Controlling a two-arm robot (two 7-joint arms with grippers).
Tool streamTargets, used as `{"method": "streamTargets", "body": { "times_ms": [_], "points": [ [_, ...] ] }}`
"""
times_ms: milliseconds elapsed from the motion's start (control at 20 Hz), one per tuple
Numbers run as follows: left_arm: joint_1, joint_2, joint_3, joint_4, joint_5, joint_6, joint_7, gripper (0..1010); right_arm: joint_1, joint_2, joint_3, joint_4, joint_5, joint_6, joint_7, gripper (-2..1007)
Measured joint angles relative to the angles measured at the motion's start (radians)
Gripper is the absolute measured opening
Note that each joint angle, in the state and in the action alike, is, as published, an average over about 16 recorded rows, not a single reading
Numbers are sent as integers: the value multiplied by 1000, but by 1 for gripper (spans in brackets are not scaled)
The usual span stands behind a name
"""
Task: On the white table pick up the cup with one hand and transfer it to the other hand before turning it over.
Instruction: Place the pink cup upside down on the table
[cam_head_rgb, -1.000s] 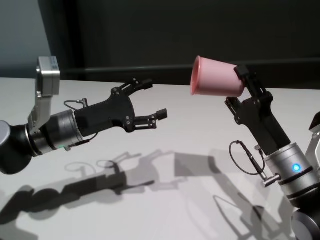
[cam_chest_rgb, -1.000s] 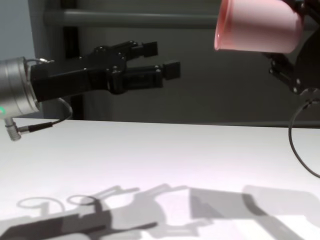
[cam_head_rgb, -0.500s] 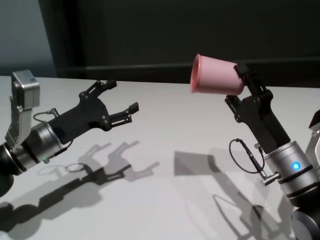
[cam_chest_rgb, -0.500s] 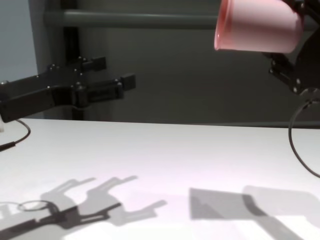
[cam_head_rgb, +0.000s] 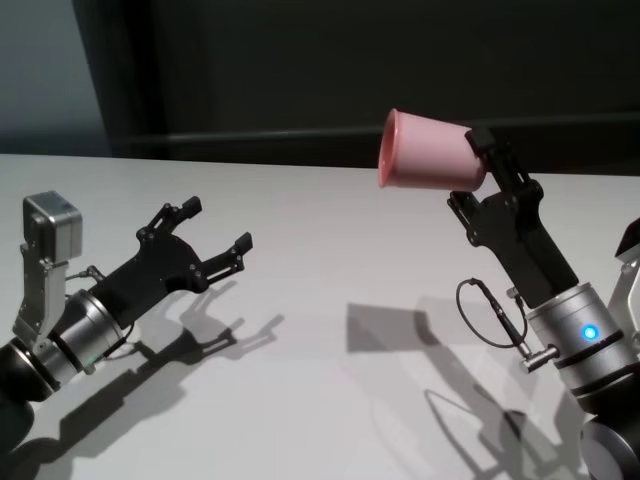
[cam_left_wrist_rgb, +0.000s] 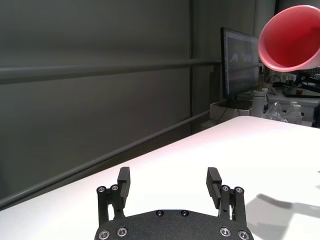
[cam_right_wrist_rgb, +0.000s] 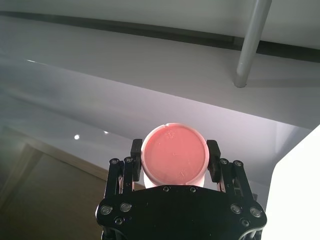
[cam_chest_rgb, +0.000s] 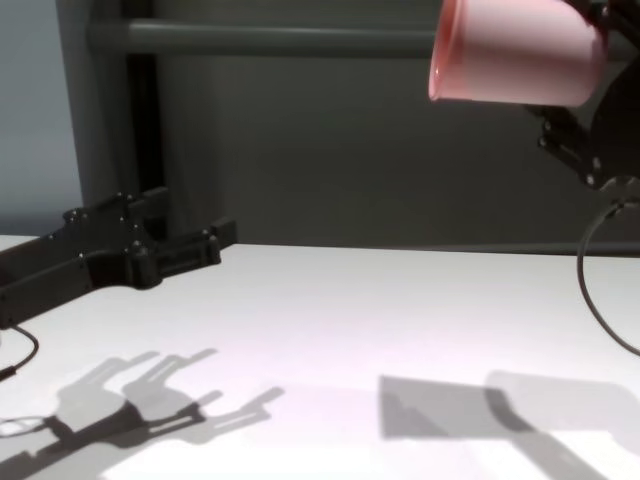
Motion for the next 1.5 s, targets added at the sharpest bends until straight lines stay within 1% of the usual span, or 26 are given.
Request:
{"method": "streamTargets", "body": {
  "times_ms": [250, 500, 800, 1500],
  "points": [
    [33, -11, -12, -2, 25, 8, 50, 1001, 0, 0, 0, 0, 0, 0, 0, 737],
    [54, -16, -21, -9, 41, 16, 76, 1001, 0, 0, 0, 0, 0, 0, 0, 737],
    [64, -16, -26, -15, 48, 20, 85, 1001, 0, 0, 0, 0, 0, 0, 0, 737],
    [58, -16, -23, -13, 45, 20, 84, 1001, 0, 0, 0, 0, 0, 0, 0, 737]
  ]
}}
